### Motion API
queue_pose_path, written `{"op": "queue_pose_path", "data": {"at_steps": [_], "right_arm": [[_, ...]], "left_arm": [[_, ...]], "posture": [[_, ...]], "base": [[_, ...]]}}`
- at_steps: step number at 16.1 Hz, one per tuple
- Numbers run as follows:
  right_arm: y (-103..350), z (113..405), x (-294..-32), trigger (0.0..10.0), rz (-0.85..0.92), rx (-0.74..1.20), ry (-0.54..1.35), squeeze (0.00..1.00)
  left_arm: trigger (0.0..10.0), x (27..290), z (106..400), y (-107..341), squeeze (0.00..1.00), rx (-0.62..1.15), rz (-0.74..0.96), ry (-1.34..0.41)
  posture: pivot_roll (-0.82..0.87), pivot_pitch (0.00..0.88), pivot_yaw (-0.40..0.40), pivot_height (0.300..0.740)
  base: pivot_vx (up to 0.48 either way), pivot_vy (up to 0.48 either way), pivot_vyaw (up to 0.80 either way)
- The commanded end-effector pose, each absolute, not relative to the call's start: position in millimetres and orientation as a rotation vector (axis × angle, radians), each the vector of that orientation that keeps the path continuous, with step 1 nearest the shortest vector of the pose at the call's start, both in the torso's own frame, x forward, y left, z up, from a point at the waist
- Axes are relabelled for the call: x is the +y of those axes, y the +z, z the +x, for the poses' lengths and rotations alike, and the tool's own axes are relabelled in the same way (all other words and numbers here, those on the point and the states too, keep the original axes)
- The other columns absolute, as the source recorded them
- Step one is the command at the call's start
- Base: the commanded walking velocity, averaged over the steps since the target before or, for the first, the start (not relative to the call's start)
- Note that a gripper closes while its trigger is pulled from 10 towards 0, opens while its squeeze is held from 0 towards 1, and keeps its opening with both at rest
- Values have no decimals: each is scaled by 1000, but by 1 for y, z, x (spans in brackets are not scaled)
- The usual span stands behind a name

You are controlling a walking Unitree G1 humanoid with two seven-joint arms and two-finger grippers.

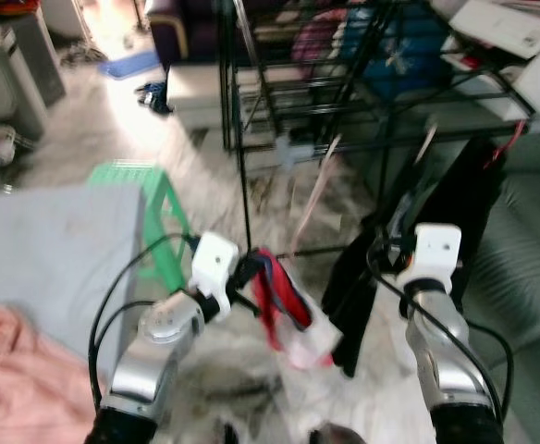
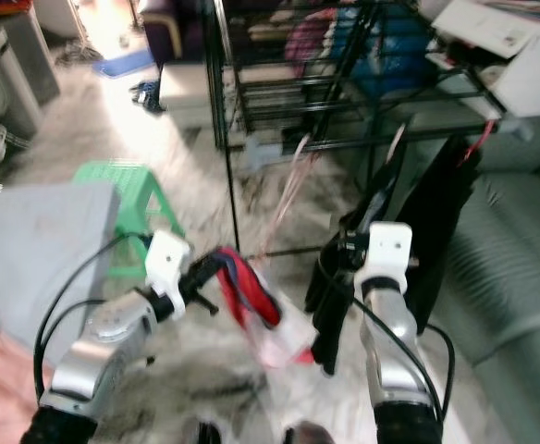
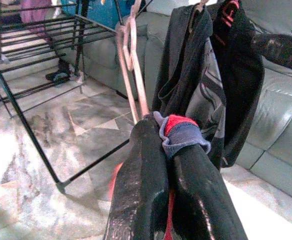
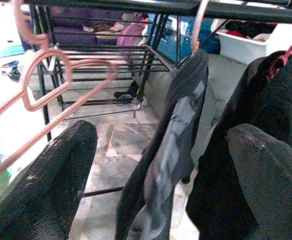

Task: Hang hanger

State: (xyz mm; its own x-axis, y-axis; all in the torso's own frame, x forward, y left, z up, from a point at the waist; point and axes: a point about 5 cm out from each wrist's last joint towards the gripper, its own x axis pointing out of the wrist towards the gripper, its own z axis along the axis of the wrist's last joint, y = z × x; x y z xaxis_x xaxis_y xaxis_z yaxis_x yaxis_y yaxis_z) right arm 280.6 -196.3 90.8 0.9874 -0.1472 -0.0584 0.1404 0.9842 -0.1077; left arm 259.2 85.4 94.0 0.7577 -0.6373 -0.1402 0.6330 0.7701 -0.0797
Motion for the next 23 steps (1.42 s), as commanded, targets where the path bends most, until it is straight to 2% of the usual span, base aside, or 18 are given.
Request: {"op": "queue_pose_path", "data": {"at_steps": [1,14,23], "right_arm": [[96,282,-198,10000,-125,40,-138,0],[92,286,-202,10000,-136,82,-151,0],[90,287,-211,10000,-167,104,-189,0]], "left_arm": [[10000,80,259,101,0,122,-21,-707],[10000,73,257,104,0,90,14,-747],[10000,71,256,104,0,82,24,-763]], "posture": [[2,22,-17,740],[4,19,-18,740],[0,30,-10,740]], "base": [[0,469,0],[0,0,0],[410,0,0]]}}
